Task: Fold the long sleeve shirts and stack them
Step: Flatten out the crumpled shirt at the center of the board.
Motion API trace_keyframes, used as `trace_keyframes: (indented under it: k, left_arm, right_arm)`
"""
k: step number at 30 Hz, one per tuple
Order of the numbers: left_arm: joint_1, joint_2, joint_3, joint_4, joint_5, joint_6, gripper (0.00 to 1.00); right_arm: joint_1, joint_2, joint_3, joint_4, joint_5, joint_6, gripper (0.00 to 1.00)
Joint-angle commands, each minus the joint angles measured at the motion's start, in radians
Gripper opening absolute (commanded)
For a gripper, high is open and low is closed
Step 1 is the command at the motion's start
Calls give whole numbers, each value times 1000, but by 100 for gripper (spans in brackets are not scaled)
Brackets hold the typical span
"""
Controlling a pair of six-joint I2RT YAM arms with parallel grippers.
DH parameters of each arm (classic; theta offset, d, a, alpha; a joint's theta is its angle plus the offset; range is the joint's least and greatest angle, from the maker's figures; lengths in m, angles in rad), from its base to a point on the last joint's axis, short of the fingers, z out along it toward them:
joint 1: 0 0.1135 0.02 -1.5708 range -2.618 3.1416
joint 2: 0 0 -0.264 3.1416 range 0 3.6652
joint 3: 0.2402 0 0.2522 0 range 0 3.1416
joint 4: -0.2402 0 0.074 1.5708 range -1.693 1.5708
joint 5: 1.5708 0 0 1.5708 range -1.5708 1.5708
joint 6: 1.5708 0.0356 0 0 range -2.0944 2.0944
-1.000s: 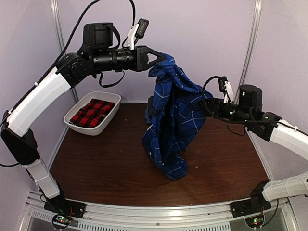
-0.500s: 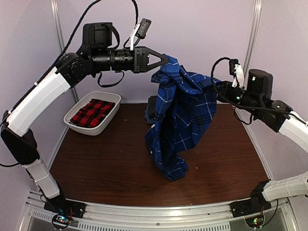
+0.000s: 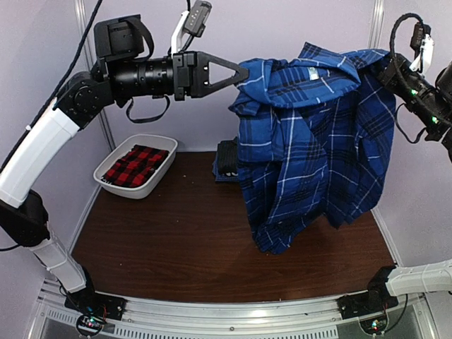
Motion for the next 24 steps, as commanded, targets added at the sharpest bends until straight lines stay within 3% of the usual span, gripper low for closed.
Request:
trace_keyframes:
  k: [1, 5, 8, 12, 18, 21, 24]
  left_arm:
    - [161, -80, 10, 49, -86, -167, 0]
    - [444, -72, -260, 111, 42, -377, 0]
    - [572, 15, -464, 235, 183, -453, 0]
    - [600, 196, -548, 238, 223, -386, 0]
    - [598, 302, -620, 246, 164, -329, 0]
    - [592, 304, -620, 209, 106, -292, 13]
    - [577, 271, -637, 160, 20, -248, 38]
  right_arm:
    - [0, 123, 158, -128, 23, -37, 0]
    - [-55, 337, 249, -287, -59, -16, 0]
    - [-144, 487, 151, -310, -196, 51, 0]
    - [-198, 605, -47, -237, -318, 93, 0]
    - [-208, 672, -249, -157, -314, 126, 0]
    - [-217, 676, -296, -147, -274, 135, 0]
    - [-239, 679, -324, -140, -243, 139, 0]
